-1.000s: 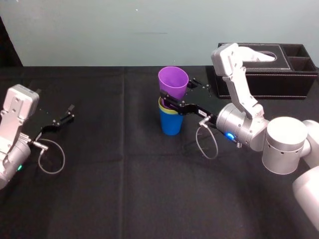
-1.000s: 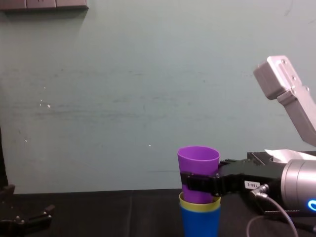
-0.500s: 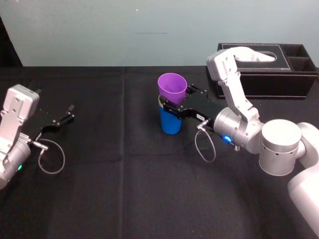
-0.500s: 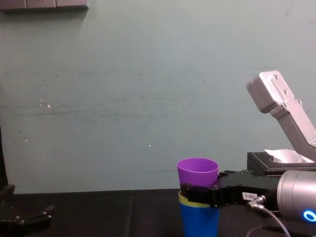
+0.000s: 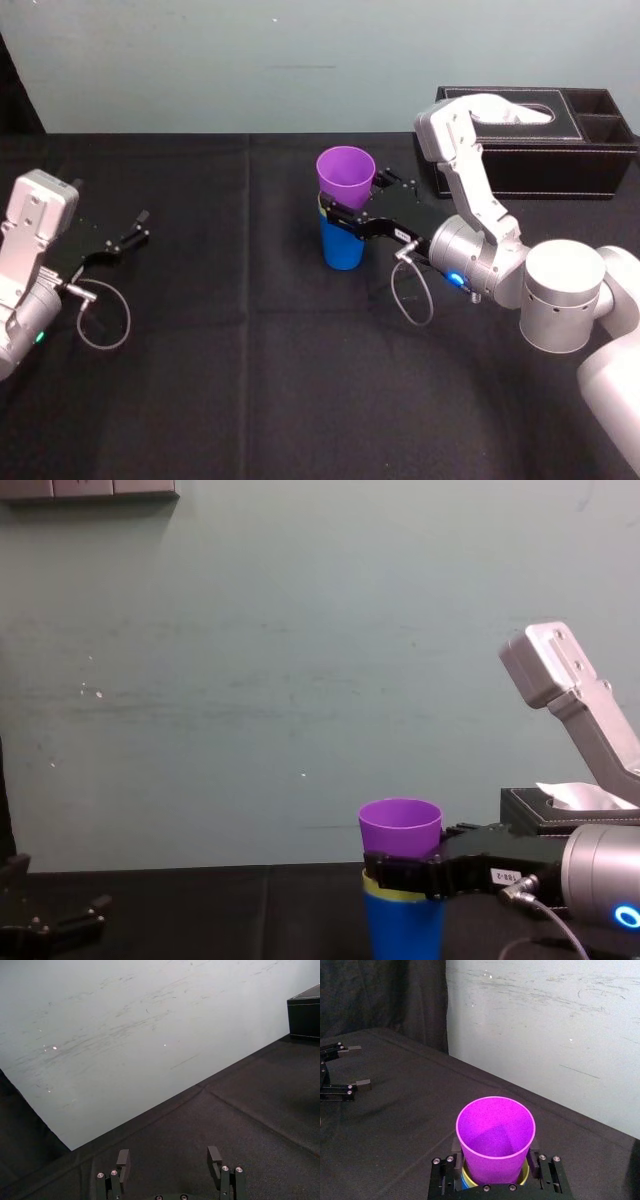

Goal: Stack the three plastic cups sequentially using one hand.

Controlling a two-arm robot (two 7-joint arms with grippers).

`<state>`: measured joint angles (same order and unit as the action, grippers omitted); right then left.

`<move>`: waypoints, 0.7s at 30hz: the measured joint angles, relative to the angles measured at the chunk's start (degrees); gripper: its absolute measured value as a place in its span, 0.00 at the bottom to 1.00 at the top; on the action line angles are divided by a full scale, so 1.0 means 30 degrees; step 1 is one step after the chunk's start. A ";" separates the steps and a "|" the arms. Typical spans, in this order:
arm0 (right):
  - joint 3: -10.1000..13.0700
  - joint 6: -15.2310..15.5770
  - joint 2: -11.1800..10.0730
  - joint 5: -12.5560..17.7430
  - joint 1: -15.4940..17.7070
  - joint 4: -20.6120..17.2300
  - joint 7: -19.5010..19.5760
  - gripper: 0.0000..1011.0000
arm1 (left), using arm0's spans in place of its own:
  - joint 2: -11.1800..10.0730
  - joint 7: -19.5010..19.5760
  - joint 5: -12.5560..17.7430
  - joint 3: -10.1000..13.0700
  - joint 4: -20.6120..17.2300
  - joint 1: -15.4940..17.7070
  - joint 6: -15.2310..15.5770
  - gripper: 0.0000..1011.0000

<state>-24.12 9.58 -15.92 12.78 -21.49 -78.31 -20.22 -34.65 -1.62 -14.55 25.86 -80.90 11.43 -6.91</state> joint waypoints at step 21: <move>0.0183 -0.0381 -0.0157 0.0073 0.0345 -0.0499 -0.0067 0.99 | 0.0000 0.0000 0.0000 0.0000 0.0000 0.0000 -0.0001 1.00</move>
<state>-23.57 8.44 -16.39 13.00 -20.46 -79.81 -20.42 -34.64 -1.62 -14.55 25.86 -80.90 11.43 -6.91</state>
